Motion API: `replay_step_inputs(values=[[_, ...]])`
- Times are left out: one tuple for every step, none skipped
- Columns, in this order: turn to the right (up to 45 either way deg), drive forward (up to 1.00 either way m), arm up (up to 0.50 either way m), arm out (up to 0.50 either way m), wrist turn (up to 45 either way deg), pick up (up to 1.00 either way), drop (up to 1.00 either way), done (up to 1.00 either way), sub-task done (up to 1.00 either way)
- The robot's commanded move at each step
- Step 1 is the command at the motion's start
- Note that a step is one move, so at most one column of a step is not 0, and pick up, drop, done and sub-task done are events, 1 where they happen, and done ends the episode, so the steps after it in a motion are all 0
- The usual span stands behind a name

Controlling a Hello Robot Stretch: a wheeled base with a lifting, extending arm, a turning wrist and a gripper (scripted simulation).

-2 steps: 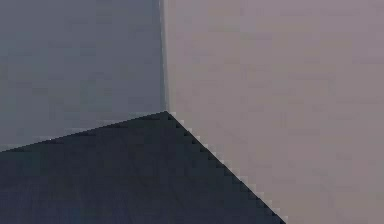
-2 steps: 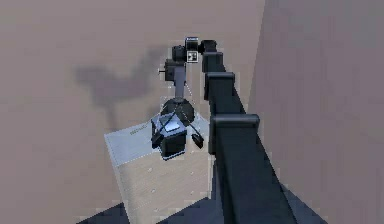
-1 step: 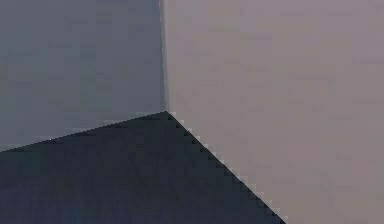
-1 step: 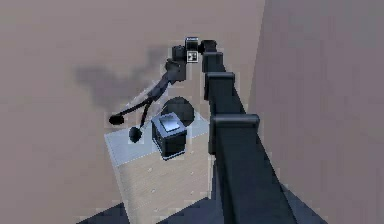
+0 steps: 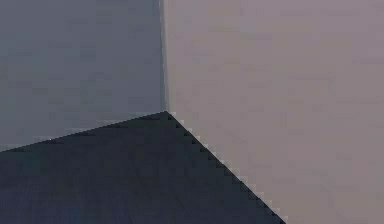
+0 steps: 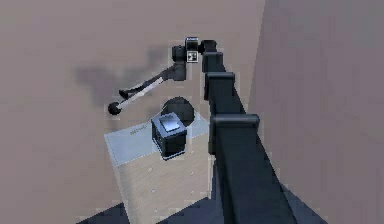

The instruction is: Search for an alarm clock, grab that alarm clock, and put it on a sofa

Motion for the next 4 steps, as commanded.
replay_step_inputs(values=[[0.0, 0.00, 0.00, 0.00, 45.0, 0.00, 0.00, 0.00, 0.00], [0.0, 0.00, 0.00, 0.00, 15.0, 0.00, 0.00, 0.00, 0.00], [0.0, 0.00, -0.28, 0.00, 0.0, 0.00, 0.00, 0.00, 0.00], [0.0, 0.00, 0.00, 0.00, 0.0, 1.00, 0.00, 0.00, 0.00]])
